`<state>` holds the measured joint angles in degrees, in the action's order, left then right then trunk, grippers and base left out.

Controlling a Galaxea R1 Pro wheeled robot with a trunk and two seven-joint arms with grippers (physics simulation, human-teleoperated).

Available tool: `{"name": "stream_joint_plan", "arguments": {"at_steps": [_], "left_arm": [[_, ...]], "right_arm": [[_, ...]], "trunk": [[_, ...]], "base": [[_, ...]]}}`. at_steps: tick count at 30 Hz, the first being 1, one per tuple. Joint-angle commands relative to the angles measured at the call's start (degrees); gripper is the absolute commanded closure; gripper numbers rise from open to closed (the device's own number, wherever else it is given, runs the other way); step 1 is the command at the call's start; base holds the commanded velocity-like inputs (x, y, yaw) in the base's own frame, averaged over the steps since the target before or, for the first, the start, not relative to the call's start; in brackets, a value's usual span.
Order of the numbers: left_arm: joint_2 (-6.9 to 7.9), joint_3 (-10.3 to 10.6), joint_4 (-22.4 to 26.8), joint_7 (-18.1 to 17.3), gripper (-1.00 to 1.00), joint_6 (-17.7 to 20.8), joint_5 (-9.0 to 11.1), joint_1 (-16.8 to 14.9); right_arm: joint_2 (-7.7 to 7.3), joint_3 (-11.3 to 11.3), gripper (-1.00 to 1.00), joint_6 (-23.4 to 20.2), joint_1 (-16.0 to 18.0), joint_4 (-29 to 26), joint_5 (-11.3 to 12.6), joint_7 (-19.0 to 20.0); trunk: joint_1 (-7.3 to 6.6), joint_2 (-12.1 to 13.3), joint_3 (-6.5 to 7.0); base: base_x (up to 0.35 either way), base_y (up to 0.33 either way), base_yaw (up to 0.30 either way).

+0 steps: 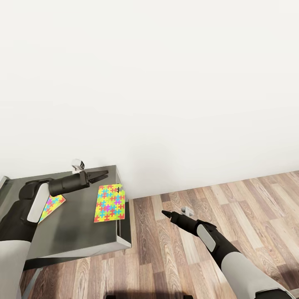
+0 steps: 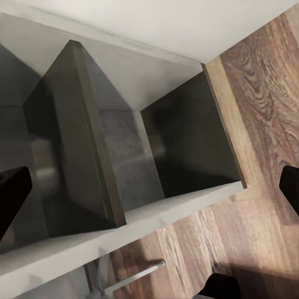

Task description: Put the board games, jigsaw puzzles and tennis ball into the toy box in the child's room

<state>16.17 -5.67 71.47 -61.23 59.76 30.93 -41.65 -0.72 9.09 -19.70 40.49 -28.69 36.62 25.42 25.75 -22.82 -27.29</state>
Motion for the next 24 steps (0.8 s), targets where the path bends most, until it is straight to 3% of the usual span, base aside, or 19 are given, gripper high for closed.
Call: {"name": "stream_joint_plan", "arguments": {"at_steps": [1, 24], "left_arm": [[0.00, 0.0, 0.0, -0.2, -1.00, 0.2, -0.1, 0.0], [-0.20, 0.1, 0.0, -0.2, -1.00, 0.2, -0.1, 0.0]], "right_arm": [[-0.06, 0.3, -1.00, -0.2, 0.0, 0.0, 0.4, 0.0], [-0.04, 0.6, -1.00, -0.4, 0.0, 0.0, 0.4, 2.0]], "trunk": [[0.03, -0.1, -0.08], [0.03, -0.1, -0.08]], "base": [[0.000, 0.000, 0.000], [0.000, 0.000, 0.000]]}}
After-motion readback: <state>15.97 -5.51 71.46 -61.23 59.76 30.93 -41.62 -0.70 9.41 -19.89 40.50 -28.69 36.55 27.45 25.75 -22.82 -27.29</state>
